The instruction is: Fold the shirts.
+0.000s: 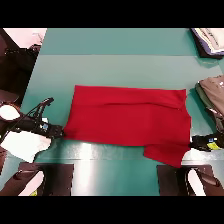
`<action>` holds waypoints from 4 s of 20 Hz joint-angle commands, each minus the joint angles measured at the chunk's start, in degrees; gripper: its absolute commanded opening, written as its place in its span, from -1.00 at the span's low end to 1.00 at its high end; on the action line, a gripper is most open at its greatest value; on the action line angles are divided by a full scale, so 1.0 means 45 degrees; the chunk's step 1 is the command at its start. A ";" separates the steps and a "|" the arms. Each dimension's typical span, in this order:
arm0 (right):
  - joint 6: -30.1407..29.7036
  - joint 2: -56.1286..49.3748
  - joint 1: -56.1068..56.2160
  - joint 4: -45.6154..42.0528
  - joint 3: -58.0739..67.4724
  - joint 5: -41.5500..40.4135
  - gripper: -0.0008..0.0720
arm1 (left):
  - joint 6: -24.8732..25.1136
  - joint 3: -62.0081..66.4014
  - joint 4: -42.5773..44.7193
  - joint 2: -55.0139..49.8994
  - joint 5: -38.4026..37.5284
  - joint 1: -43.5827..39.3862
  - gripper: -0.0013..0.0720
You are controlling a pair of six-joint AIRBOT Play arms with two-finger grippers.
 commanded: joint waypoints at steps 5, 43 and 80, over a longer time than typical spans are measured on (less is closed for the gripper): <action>0.0034 -0.0840 0.0024 0.0078 0.2385 -0.1375 -0.94 | -0.0437 0.2375 -0.0277 0.0155 0.0792 0.0015 -0.91; -0.4226 -1.2050 -0.2288 0.5867 0.6921 -0.3050 0.92 | 0.0670 0.8476 -0.3706 -0.7864 0.4590 -0.3249 -0.90; 0.1331 -1.2896 0.6853 0.7461 1.8680 0.0563 -0.95 | -0.0777 1.5300 -0.3109 -1.5392 0.4760 -0.8204 -0.90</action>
